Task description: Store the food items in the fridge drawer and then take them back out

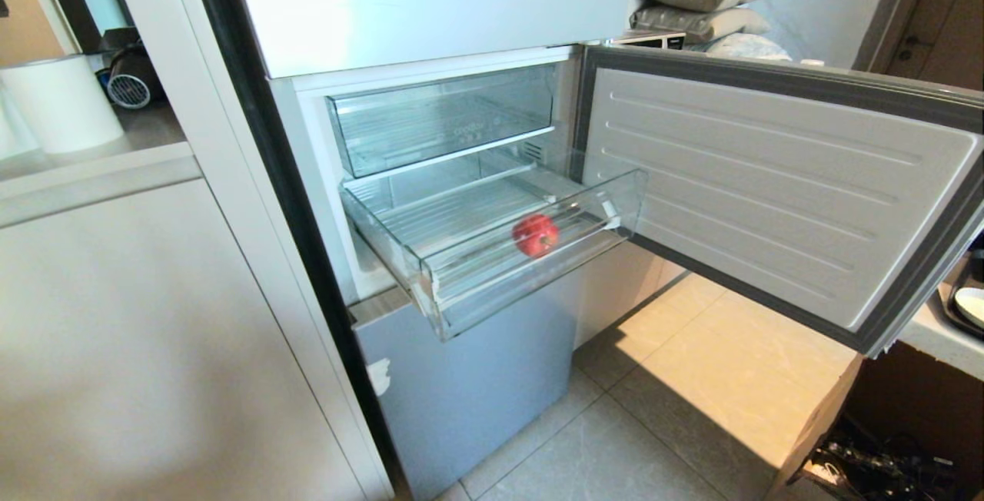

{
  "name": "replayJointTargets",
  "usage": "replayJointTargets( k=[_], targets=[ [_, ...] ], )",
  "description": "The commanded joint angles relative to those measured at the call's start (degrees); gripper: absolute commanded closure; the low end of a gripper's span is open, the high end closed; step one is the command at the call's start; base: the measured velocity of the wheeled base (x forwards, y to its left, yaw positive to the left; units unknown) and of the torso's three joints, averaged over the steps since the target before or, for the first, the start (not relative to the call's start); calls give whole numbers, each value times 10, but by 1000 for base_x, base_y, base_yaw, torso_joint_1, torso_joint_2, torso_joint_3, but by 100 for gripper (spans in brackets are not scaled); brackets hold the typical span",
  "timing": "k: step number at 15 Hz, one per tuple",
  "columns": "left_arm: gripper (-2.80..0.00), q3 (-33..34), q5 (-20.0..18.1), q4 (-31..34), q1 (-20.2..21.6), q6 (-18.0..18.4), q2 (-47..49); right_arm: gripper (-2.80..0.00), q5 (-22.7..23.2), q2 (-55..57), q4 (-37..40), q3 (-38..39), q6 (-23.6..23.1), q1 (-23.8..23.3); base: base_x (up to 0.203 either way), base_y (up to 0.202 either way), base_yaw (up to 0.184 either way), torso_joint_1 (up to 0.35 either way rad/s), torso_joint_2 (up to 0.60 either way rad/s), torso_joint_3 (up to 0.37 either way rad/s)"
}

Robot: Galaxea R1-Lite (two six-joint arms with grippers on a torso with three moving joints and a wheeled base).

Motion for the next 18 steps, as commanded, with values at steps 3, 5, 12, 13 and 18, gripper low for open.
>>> replayJointTargets(
  k=[3,5,12,13,18],
  targets=[
    [0,1,0,0,0,0,1,0,-2,-6,2,0,8,0,0,0,0,0,0,0],
    [0,1,0,0,0,0,0,0,-2,-6,2,0,8,0,0,0,0,0,0,0],
    [0,1,0,0,0,0,1,0,-9,-6,0,0,36,0,0,-4,165,4,2,1],
    [0,1,0,0,0,0,1,0,-9,-6,0,0,37,0,4,-10,152,2,-2,2],
    [0,1,0,0,0,0,1,0,-9,-6,0,0,37,0,1,-2,34,1,-1,1]
  ],
)
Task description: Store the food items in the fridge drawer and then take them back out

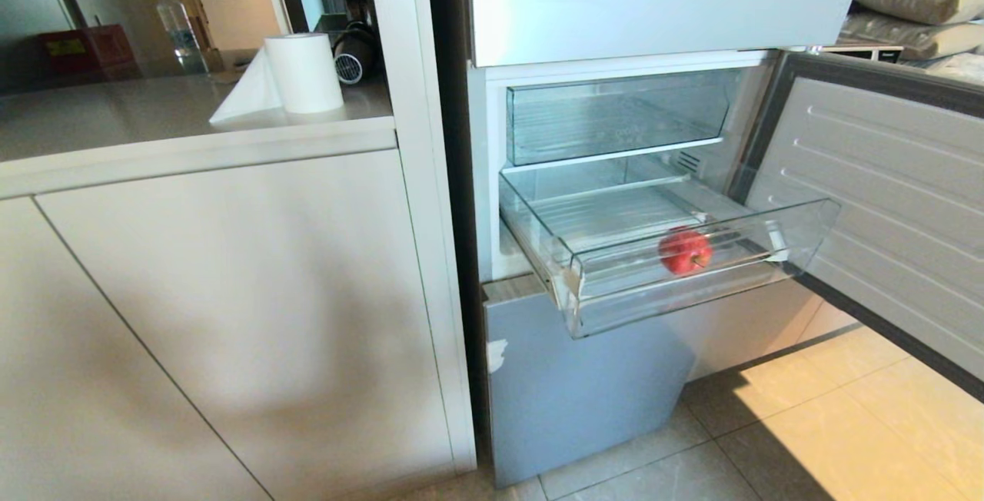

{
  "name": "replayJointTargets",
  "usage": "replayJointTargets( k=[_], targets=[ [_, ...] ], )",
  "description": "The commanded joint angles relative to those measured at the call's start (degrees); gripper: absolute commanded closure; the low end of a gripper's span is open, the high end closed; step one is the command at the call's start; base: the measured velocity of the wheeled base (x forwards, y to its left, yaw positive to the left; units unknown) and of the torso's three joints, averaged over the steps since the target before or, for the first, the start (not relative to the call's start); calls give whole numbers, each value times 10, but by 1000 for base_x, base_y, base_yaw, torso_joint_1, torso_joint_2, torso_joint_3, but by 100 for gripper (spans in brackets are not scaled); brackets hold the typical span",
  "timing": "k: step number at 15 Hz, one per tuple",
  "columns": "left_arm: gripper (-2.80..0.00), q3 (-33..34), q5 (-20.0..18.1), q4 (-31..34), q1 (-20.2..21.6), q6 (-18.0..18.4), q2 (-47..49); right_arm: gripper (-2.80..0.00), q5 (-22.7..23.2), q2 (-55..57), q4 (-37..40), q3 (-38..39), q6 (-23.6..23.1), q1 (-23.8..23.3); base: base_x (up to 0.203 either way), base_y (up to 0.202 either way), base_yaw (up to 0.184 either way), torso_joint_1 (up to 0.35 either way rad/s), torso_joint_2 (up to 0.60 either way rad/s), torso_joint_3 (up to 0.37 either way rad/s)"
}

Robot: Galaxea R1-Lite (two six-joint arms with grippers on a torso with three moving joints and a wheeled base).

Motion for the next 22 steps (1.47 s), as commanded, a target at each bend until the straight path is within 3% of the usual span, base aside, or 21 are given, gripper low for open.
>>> replayJointTargets(
  k=[1,8,17,20,22],
  targets=[
    [0,1,0,-1,0,0,1,0,0,1,0,0,1,0,0,0,0,0,0,0],
    [0,1,0,-1,0,0,1,0,0,1,0,0,1,0,14,0,-1,-1,0,1],
    [0,1,0,-1,0,0,1,0,-1,1,0,-3,-13,0,193,0,-2,4,1,3],
    [0,1,0,-1,0,0,0,0,1,51,32,-114,-22,0,67,0,-1,10,6,-3],
    [0,1,0,-1,0,0,1,0,2,175,68,-219,-19,0,0,0,0,0,0,0]
  ],
)
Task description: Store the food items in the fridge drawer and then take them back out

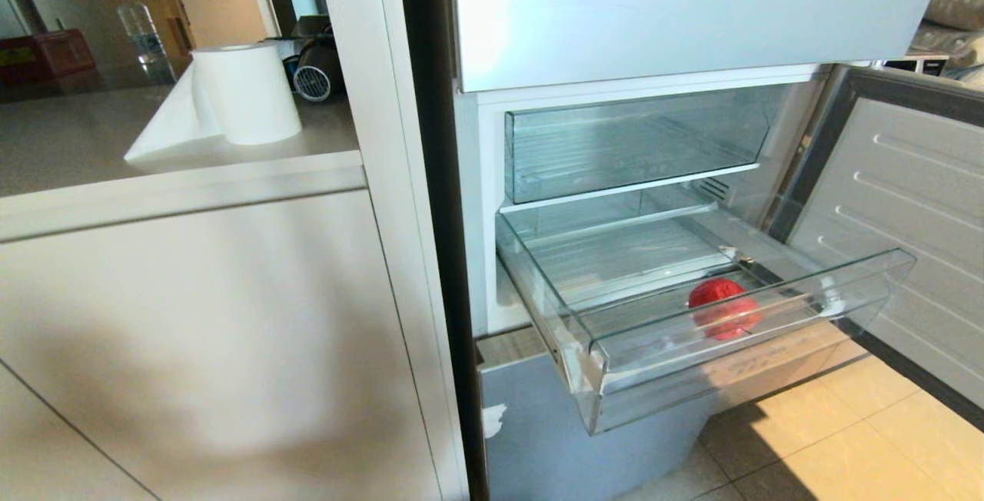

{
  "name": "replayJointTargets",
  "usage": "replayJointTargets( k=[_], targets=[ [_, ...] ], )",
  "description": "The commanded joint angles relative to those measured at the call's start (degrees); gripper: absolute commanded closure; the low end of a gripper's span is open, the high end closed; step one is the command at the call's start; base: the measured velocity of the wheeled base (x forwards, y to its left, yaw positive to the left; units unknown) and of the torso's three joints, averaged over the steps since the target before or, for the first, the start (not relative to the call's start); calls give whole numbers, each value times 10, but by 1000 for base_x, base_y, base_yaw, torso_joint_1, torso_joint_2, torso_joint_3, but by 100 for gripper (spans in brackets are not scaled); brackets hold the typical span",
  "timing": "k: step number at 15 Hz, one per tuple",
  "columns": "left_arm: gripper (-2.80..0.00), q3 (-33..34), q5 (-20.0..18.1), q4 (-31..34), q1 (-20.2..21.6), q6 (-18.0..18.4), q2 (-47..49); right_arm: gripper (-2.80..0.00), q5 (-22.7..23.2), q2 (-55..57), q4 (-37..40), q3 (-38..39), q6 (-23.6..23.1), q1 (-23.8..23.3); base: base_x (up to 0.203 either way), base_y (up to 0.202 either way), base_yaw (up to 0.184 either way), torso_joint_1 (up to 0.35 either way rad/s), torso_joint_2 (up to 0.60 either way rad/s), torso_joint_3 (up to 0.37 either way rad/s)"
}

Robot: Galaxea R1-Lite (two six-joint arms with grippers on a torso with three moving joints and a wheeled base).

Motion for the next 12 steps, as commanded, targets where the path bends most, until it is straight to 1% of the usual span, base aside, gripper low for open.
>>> replayJointTargets(
  k=[1,4,7,9,11,12],
  targets=[
    [0,1,0,0,0,0,1,0,0,157,15,-91,2,0,0,0,0,0,0,0],
    [0,1,0,0,0,-1,0,0,0,400,45,-242,15,0,0,0,0,0,0,0],
    [0,1,0,0,0,-1,1,0,1,608,62,-369,25,0,0,0,0,0,0,0],
    [0,1,0,0,0,-1,1,0,3,723,78,-454,29,1,0,0,0,0,0,0],
    [0,1,0,0,0,0,0,0,16,817,103,-544,32,8,0,0,0,0,0,0],
    [0,1,0,0,0,0,1,-280,27,851,120,-580,32,13,0,0,0,0,0,0]
  ],
)
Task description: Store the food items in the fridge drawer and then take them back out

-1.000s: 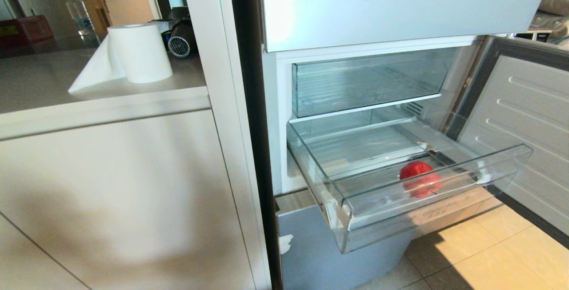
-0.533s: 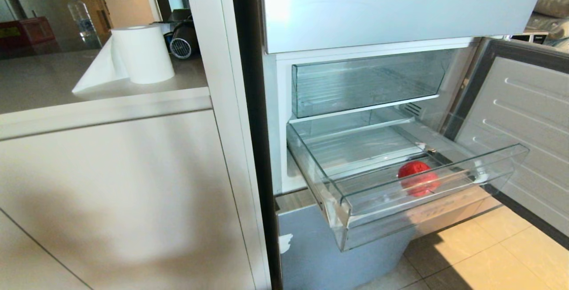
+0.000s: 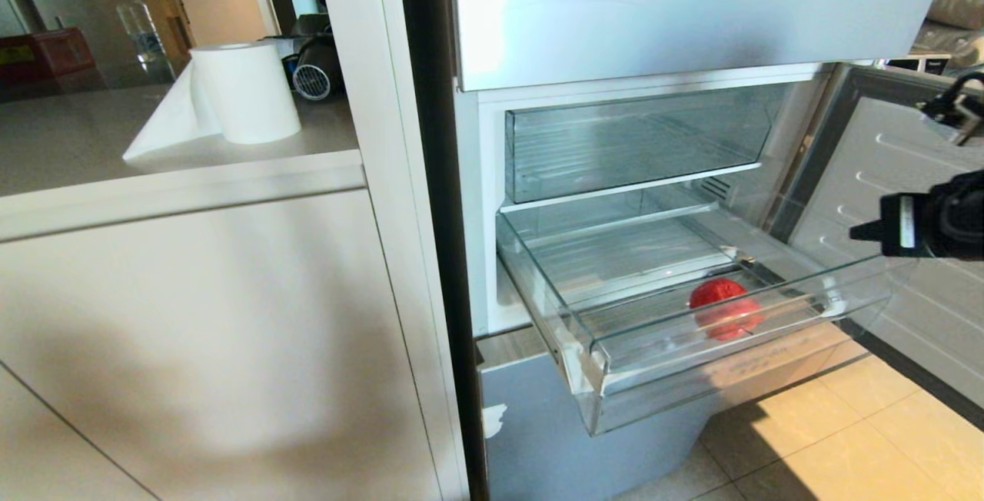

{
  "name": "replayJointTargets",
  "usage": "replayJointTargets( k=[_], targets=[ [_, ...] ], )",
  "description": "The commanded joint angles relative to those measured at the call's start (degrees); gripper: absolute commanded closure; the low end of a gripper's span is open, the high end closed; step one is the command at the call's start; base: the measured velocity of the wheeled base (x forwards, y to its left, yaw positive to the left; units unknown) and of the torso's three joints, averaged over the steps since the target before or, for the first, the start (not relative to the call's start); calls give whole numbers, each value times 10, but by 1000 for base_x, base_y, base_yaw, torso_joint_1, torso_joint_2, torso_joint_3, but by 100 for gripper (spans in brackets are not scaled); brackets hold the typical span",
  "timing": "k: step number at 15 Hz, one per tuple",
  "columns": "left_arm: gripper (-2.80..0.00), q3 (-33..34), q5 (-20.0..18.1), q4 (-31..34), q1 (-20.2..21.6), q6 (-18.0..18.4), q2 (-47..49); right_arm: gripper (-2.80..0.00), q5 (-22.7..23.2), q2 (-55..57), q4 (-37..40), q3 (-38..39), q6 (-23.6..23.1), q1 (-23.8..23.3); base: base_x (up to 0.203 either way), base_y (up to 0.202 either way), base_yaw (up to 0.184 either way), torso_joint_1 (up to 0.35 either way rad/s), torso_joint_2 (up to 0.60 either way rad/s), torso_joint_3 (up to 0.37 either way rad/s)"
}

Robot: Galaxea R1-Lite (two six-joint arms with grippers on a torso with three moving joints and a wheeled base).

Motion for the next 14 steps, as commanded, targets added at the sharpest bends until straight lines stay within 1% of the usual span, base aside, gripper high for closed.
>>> replayJointTargets(
  k=[1,3,5,8,12,14],
  targets=[
    [0,1,0,0,0,-1,1,-280,11,116,20,-66,1,11,0,0,0,0,0,0],
    [0,1,0,0,0,-1,1,-280,21,153,45,-115,3,34,0,0,0,0,0,0],
    [0,1,0,0,0,0,1,-280,23,184,73,-157,5,47,0,0,0,0,0,0],
    [0,1,0,0,0,0,1,-280,23,237,160,-235,11,60,0,0,0,0,0,0],
    [0,1,0,0,0,0,0,-280,21,287,214,-283,6,61,0,0,0,0,0,0],
    [0,1,0,0,0,-1,1,-280,21,304,229,-295,-2,61,0,0,0,0,0,0]
  ],
)
